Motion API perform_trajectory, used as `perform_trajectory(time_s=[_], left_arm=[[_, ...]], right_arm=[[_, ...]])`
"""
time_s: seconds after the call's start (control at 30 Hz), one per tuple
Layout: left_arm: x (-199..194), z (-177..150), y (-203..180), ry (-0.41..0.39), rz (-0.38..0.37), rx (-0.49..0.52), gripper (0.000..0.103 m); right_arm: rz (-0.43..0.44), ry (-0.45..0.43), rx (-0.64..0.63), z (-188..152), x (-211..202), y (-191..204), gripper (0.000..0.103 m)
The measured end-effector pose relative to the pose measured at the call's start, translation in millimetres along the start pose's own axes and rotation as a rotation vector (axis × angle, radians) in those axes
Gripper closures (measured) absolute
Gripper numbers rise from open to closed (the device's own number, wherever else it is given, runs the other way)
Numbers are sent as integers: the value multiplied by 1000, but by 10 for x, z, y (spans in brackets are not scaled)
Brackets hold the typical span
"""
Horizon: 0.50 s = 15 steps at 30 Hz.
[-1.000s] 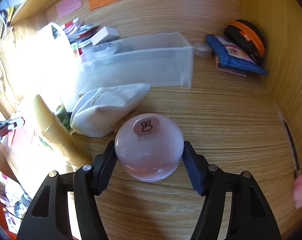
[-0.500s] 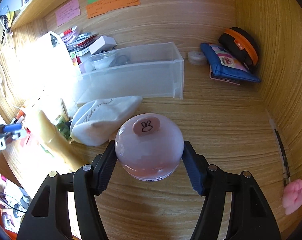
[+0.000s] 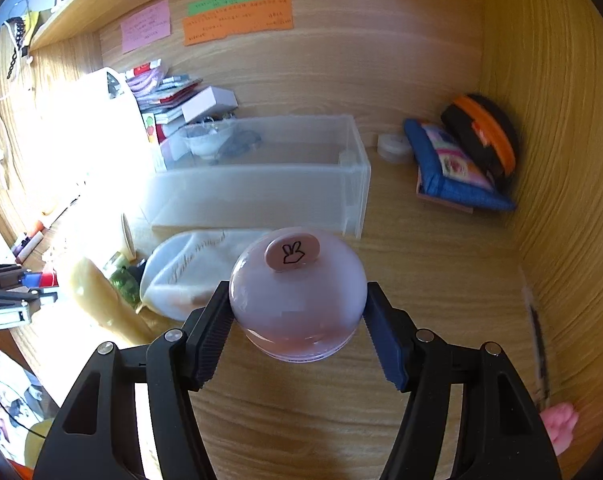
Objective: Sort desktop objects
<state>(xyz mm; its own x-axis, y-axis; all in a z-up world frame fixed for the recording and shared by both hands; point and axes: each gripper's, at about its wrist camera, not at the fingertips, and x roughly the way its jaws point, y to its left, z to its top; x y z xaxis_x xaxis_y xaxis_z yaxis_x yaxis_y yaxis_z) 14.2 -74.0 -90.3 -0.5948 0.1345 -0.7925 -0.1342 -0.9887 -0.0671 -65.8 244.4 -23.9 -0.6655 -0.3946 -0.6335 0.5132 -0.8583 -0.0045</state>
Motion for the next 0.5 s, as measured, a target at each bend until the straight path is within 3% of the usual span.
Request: perform_trajectory(time_s=[0.23,0.5], left_arm=[[-356,154,-63,-92,-1,26,96],[-591,550,-112,-187,3,56,97]], right_arm=[[-5,-50,-80,250,-40,147,42],[50,-69,-110,543,34,244,42]])
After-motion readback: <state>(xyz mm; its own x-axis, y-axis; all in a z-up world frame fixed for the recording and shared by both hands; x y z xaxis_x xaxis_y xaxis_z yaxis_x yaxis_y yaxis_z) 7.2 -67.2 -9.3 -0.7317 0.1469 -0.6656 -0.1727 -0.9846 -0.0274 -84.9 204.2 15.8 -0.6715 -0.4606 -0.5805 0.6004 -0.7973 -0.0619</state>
